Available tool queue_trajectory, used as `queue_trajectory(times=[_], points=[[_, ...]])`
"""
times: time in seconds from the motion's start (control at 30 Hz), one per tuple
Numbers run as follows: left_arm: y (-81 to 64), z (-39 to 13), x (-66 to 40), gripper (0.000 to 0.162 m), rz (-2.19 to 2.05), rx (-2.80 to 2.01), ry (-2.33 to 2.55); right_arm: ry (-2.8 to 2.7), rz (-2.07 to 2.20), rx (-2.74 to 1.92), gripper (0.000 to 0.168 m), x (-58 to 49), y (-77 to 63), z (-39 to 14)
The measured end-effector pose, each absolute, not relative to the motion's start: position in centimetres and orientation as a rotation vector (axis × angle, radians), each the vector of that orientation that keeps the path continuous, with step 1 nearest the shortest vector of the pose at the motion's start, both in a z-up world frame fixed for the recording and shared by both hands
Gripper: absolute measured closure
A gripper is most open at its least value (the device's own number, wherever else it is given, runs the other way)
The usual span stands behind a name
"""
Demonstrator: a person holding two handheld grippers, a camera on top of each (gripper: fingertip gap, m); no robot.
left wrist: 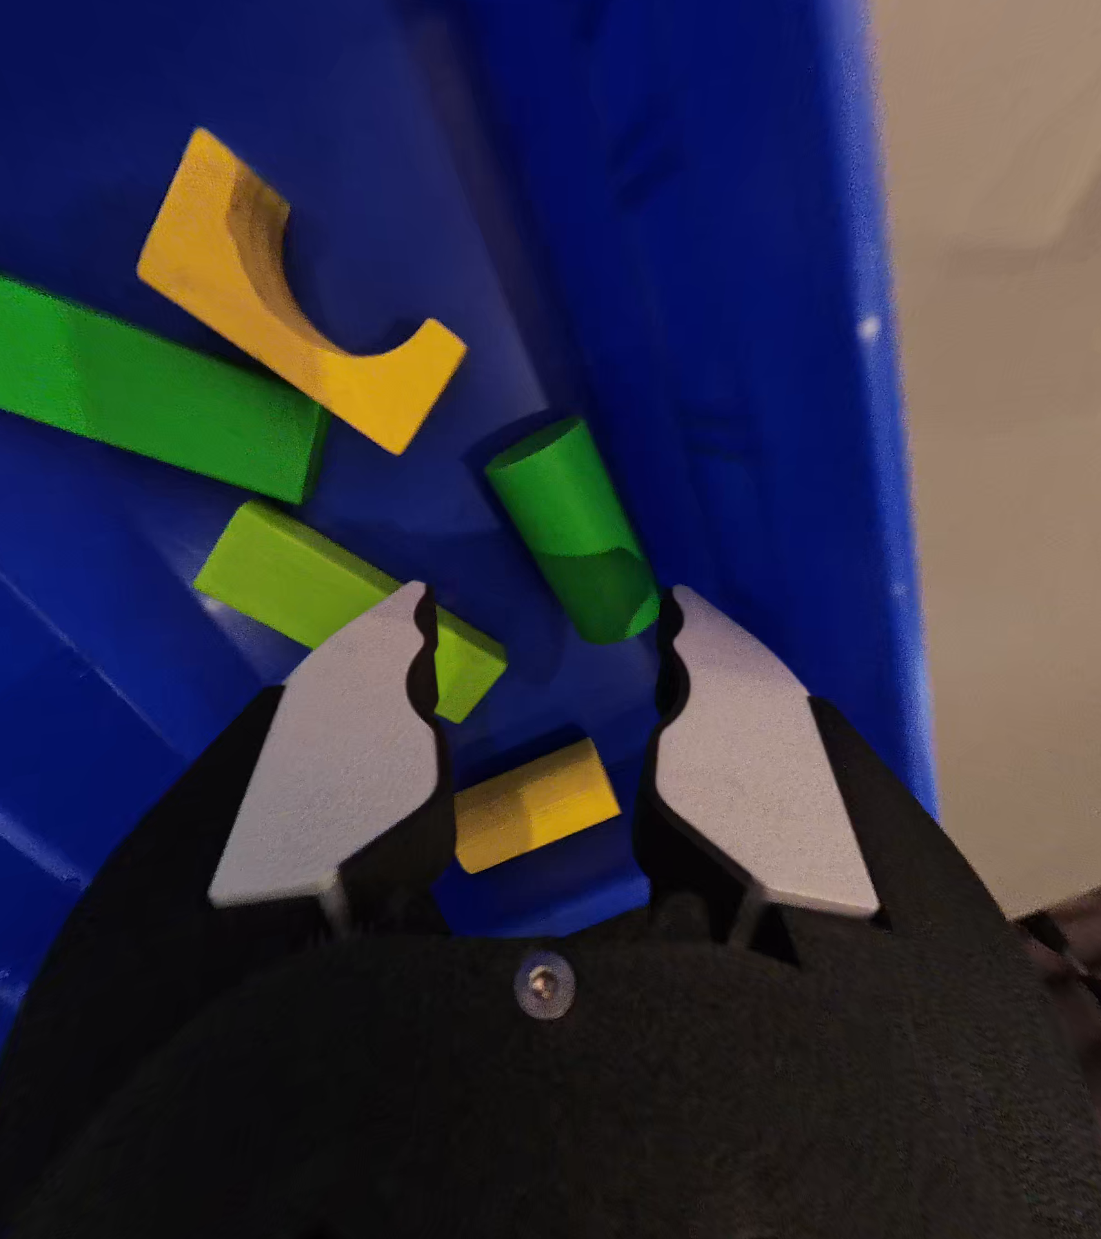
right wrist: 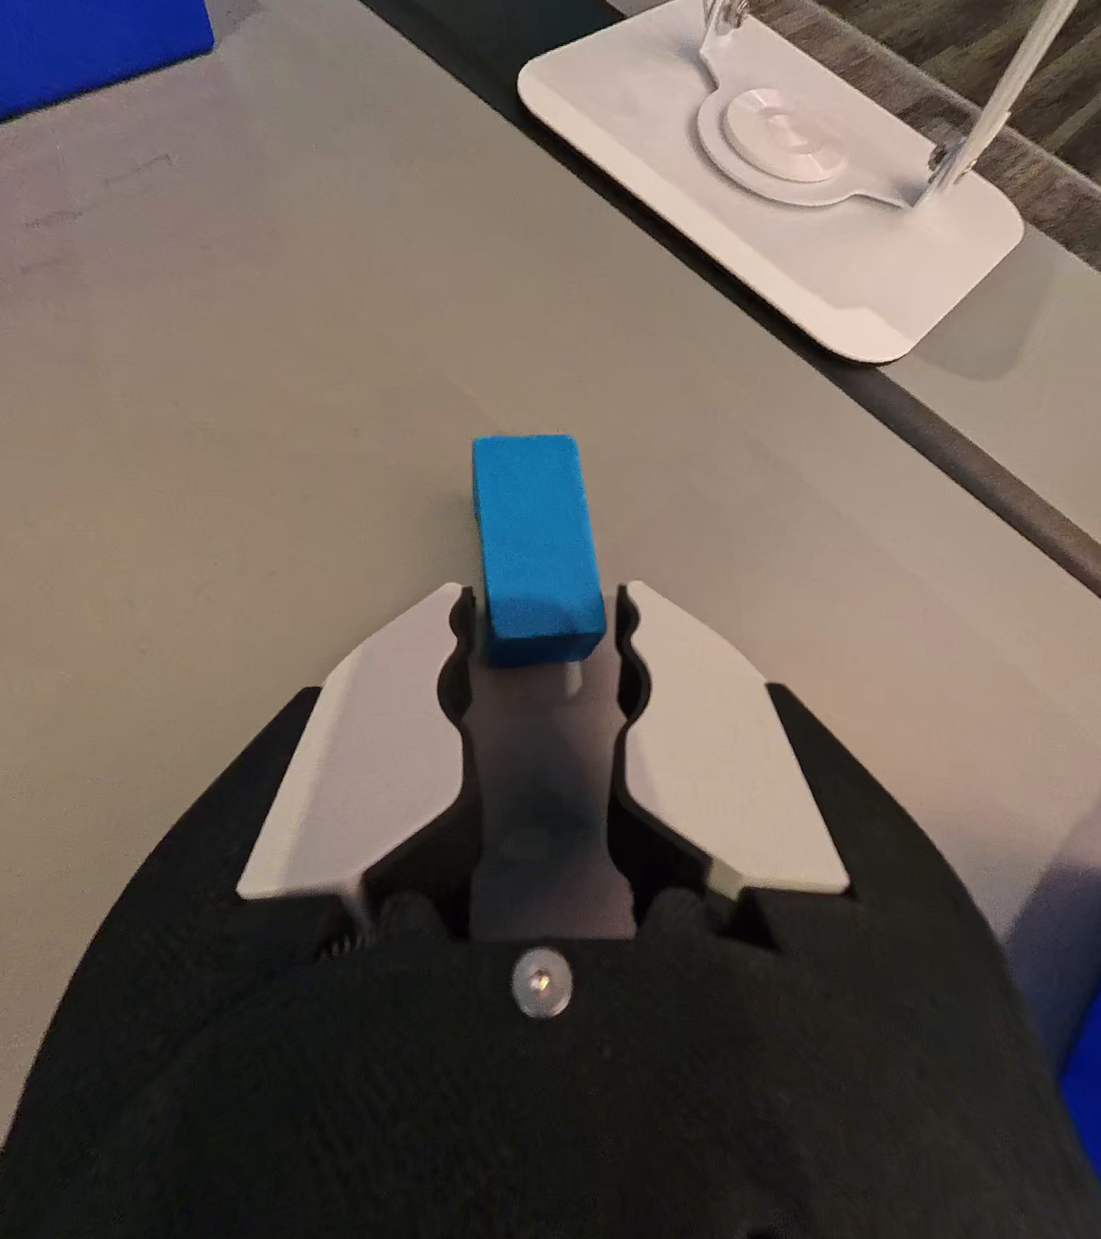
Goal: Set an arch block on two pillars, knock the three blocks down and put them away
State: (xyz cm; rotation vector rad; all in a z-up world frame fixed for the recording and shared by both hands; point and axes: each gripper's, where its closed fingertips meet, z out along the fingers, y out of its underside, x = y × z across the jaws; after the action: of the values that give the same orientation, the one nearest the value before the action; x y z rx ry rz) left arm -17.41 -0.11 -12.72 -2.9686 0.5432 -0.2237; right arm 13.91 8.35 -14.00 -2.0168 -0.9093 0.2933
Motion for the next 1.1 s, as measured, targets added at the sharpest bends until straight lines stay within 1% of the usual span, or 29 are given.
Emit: queue_trajectory(times=[0.03, 0.07, 0.1, 0.17, 0.2, 0.23, 0.37, 0.43, 0.53, 0.6, 0.67, 0.8, 0.87, 0.93, 1.0, 1.1], points=[[-0.1, -13.3, -17.7, 0.098, -0.169, -2.990, 0.554, -0.897, 0.288, -2.007, 0.122, 14.0, 8.4, -13.7], [-0.1, -13.7, -17.4, 0.095, -0.177, -2.999, 0.563, -0.884, 0.282, -1.996, 0.120, 14.1, 8.5, -13.3], [-0.3, -13.9, -16.9, 0.102, -0.215, -3.018, 0.562, -0.877, 0.283, -1.985, 0.120, 14.1, 8.5, -12.9], [-0.7, -14.6, -17.0, 0.107, -0.188, -3.060, 0.569, -0.882, 0.297, -1.968, 0.120, 14.0, 8.2, -12.2], [-1.1, -15.0, -16.8, 0.122, -0.194, -3.085, 0.597, -0.885, 0.294, -1.961, 0.120, 14.0, 8.0, -11.9], [-1.5, -15.3, -16.9, 0.128, -0.169, -3.111, 0.624, -0.891, 0.288, -1.951, 0.120, 14.0, 7.9, -11.7], [-1.1, -14.3, -18.4, 0.128, -0.042, -3.067, 0.663, -0.918, 0.247, -1.888, 0.120, 13.8, 7.3, -10.4], [-0.6, -12.4, -18.9, 0.129, -0.057, -2.998, 0.608, -0.920, 0.253, -1.825, 0.120, 13.2, 6.8, -9.0], [-0.7, -8.2, -18.2, 0.130, -0.196, -2.833, 0.585, -0.925, 0.359, -1.704, 0.121, 11.1, 5.0, -6.1], [-1.1, -4.3, -15.7, 0.131, -0.366, -2.652, 0.640, -0.952, 0.562, -1.616, 0.121, 8.6, 2.5, -4.0], [-2.5, -0.7, -12.1, 0.131, -0.546, -2.467, 0.777, -0.975, 0.853, -1.533, 0.121, 6.0, -0.7, -2.0], [-5.2, 3.0, -6.6, 0.131, -0.617, -2.227, 1.029, -1.001, 1.264, -1.442, 0.121, 3.4, -5.1, 0.2], [-7.1, 4.0, -3.4, 0.131, -0.746, -2.130, 1.148, -1.022, 1.292, -1.368, 0.120, 3.1, -6.0, 0.7], [-8.7, 4.0, -0.8, 0.131, -0.832, -2.092, 1.252, -1.079, 1.230, -1.322, 0.119, 2.8, -6.7, 0.4], [-9.2, 3.1, 0.8, 0.132, -0.797, -2.087, 1.323, -1.141, 1.204, -1.287, 0.108, 2.2, -7.7, 0.1], [-9.8, 1.7, 2.8, 0.132, -0.798, -2.105, 1.401, -1.228, 1.236, -1.284, 0.108, 1.2, -9.5, -0.3]])
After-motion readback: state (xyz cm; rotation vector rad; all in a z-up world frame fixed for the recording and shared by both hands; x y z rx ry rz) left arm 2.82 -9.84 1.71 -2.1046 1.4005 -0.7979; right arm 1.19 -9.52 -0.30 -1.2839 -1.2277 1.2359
